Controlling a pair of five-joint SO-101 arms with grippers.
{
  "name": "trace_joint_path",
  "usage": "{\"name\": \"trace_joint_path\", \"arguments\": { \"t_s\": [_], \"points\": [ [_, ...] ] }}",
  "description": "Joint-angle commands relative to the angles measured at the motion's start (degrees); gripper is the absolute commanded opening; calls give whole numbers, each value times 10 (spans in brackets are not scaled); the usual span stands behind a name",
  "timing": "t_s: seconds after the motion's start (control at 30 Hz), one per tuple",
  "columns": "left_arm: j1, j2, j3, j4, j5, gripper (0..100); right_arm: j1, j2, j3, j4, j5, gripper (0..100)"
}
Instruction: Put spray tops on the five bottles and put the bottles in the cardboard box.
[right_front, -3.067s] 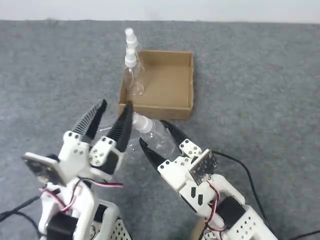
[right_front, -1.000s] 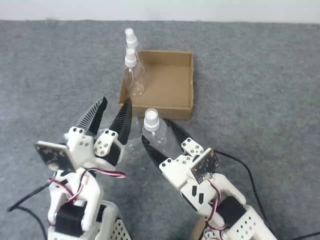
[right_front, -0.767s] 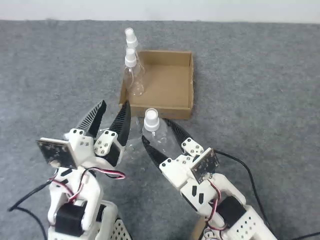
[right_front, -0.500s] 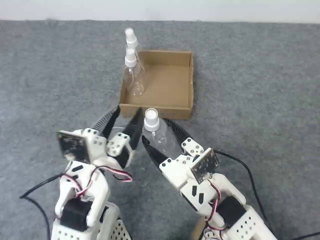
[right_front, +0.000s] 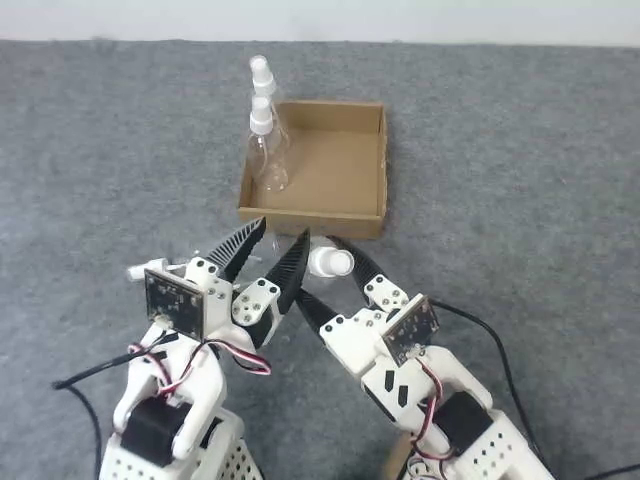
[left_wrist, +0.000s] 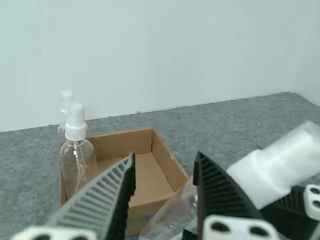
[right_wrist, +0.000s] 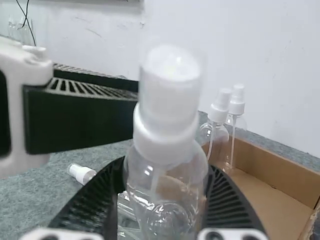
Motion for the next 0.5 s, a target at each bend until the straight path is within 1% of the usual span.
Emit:
{"name": "trace_joint_path", "arguments": {
  "t_s": [0.0,0.1,0.33,0.47],
  "points": [
    [-33,-11,-20,4,-3,181,-9,-10,12,4,5,69],
    [-67,-11,-28,4,-2,181,-9,-10,12,4,5,69],
    [-121,-11,-53,2,-5,181,-8,-10,12,4,5,69],
    [-188,-11,-52,4,-6,181,-8,-10,12,4,6,69]
  ]
}}
